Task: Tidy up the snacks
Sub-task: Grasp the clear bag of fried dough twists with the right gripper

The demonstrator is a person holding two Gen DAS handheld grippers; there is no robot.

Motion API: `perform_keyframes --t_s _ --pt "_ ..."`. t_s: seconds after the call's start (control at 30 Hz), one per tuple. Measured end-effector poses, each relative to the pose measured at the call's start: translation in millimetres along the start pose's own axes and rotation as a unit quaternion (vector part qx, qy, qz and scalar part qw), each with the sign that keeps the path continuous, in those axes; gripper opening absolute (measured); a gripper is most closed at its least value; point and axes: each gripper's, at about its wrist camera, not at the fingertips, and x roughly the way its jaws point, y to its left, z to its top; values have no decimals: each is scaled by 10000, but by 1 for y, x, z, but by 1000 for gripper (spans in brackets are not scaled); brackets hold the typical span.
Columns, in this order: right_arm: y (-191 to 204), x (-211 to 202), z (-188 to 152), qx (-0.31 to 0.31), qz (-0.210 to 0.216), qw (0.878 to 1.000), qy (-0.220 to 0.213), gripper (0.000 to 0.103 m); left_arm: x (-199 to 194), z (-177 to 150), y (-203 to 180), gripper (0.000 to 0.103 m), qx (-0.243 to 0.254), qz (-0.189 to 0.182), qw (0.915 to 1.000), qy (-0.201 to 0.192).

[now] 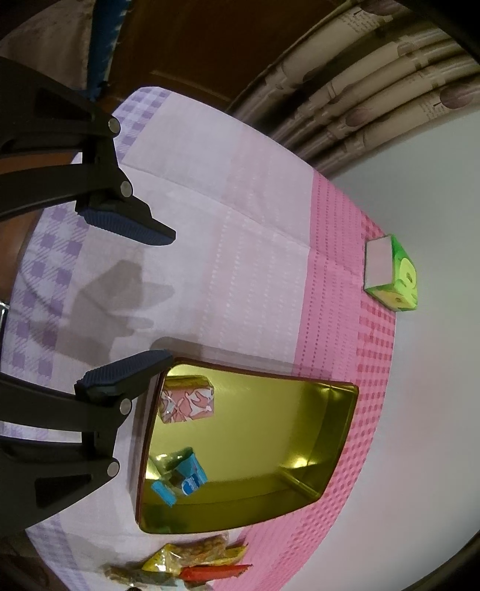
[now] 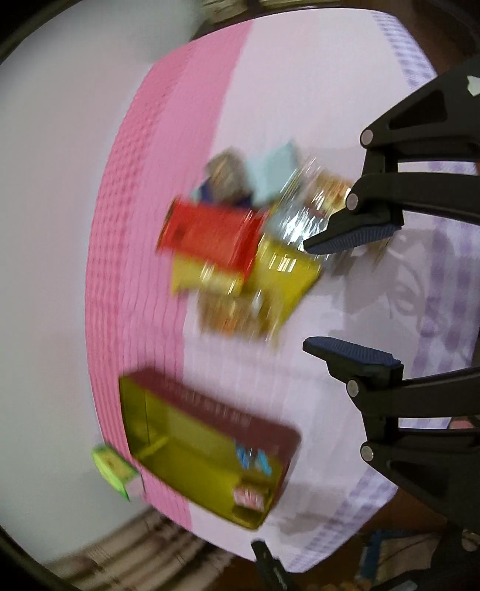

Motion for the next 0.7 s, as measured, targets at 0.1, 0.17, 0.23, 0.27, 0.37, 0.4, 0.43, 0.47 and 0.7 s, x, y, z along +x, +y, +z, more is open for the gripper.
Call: perform_keyframes --t_s 0.1,0.17,0.23,0.27,0.37,0.4,0.43,0.47,0.7 --pt "-21 6 -9 156 -141 9997 143 44 -4 0 -4 60 61 48 10000 -45" --pt "-32 11 -15 235 -207 9992 246 44 -5 0 -8 60 115 55 9999 -72" --pt "-40 16 -20 319 -241 9987 304 44 -7 0 -11 61 176 32 9998 -92" --pt "-42 18 -21 364 -235 9986 315 44 -7 0 -12 61 197 21 9998 -92" --pt "-43 27 -21 514 -222 9978 353 44 -10 1 -13 61 201 -1 9997 -107" --pt "-43 30 -21 552 -245 9976 352 44 -11 1 -13 61 205 5 9997 -120" --pt "-43 34 -20 600 -251 9972 380 44 -12 1 -13 61 206 20 9997 -133" --pt "-43 36 -20 633 -233 9970 390 45 -12 2 -13 61 203 33 9997 -136" --pt "-47 46 -19 628 -270 9970 351 45 -17 0 -25 62 351 25 9993 -95"
